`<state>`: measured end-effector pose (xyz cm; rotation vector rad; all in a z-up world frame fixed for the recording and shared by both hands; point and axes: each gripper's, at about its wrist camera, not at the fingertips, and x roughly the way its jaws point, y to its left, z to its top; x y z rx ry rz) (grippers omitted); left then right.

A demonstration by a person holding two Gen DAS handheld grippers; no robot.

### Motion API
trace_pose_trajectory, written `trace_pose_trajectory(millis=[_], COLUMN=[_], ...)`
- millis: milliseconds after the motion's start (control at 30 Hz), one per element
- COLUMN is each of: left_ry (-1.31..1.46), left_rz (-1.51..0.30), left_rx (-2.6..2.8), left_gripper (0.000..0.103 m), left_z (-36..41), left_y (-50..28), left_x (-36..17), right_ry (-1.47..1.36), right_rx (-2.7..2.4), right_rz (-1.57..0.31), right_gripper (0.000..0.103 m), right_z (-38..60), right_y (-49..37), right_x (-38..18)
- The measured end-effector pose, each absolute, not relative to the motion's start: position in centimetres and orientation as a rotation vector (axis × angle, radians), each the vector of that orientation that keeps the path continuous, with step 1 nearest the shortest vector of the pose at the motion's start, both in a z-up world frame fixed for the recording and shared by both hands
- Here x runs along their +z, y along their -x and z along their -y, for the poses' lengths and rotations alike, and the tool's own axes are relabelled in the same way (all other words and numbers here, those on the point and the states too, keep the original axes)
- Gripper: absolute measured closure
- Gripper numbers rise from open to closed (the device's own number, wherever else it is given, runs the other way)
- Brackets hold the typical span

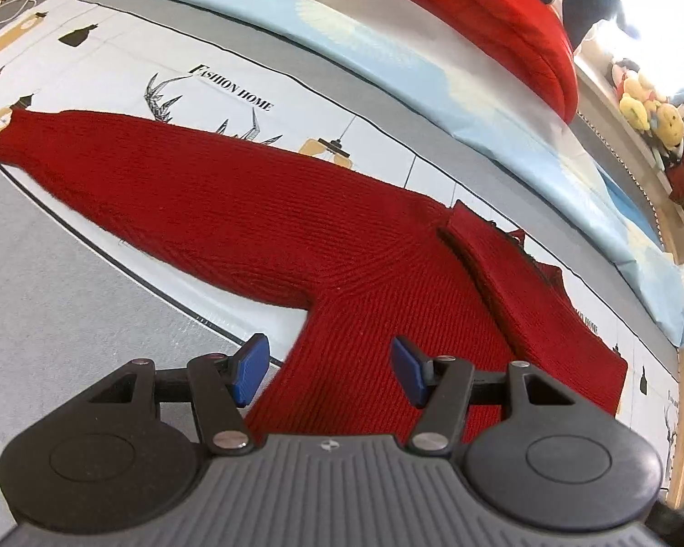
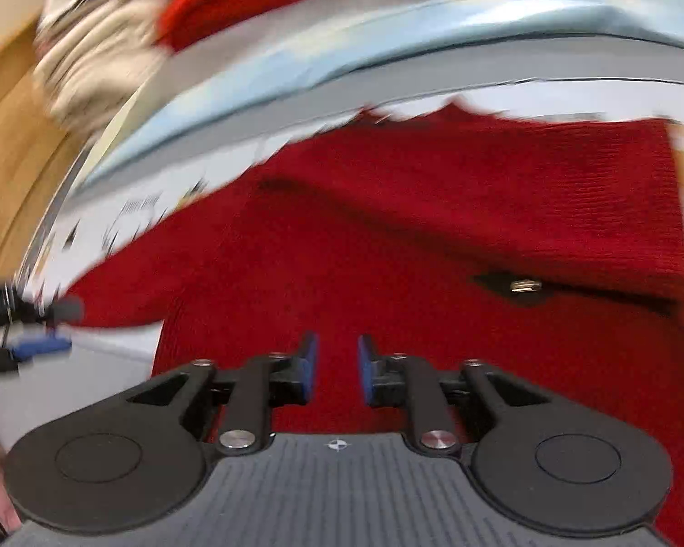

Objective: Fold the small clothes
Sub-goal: 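Lift the sleeve with the right gripper and fold it across the body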

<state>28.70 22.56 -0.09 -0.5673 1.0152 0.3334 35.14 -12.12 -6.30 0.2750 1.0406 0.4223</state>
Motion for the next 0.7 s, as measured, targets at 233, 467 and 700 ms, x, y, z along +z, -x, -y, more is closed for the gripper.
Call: trace_pose_trajectory(millis=[233,467,700], left_ry=[0.479,0.340,0.326], left_rz=[-1.020,-0.948,-0.848], left_rx=[0.280,0.170,0.017], left_gripper=[0.048,0.084,0.090], left_z=[-20.1,-17.0,-14.1], left_y=[-29.6,-30.1,-33.4], left_x=[-1.1,-1.6,-3.0], right_ry=[-0.399,-0.224,-0.180], right_rx=[0.212,0.223,0.238], right_rz=[-0.980,-0.906,-0.849], right_gripper=[0.066,0.065,0.064], right_z=[17.5,17.9,19.9], right_y=[-33.3,-33.9,-34.3], right_x=[-5.2,-3.6,-1.5])
